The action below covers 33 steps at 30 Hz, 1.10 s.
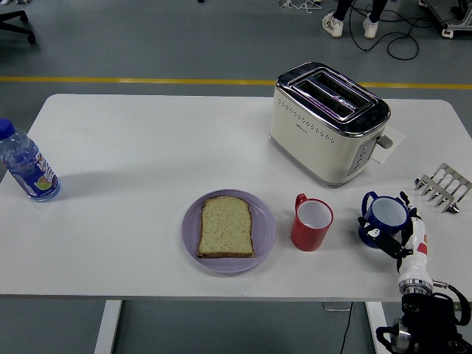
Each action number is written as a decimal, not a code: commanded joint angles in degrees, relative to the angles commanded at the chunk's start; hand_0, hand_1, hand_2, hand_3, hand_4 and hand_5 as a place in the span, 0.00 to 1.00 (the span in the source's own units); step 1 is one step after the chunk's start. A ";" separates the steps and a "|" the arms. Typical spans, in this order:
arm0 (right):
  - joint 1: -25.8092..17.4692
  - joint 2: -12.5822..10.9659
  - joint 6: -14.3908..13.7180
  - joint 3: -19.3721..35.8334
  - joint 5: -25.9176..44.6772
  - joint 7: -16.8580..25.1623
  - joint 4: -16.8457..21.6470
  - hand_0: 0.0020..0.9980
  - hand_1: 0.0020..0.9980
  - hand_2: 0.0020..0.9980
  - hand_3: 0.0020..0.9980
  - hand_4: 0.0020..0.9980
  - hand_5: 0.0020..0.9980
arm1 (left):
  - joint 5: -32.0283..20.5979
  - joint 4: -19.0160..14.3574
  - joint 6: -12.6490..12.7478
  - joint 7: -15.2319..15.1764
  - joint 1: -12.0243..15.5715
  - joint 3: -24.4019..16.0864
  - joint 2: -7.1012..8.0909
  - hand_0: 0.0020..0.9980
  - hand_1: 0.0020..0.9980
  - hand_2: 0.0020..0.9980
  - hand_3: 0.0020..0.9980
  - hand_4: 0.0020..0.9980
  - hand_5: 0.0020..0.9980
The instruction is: Pick up the cup,pour liquid into bread,place the cup on the desk
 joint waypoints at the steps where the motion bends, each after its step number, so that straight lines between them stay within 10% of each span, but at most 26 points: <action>1: 0.13 0.00 0.04 -0.05 0.03 -0.01 -0.10 0.93 0.79 0.87 0.89 0.96 0.09 | 0.00 0.01 0.00 0.00 -0.02 -0.05 0.00 0.63 0.64 0.65 0.50 0.24 0.86; 33: 1.39 0.29 0.82 -1.06 4.88 2.55 -2.86 0.59 0.53 0.60 0.61 0.85 0.08 | 0.42 0.02 -0.02 0.04 -0.25 -0.58 -0.10 0.63 0.64 0.65 0.50 0.24 0.86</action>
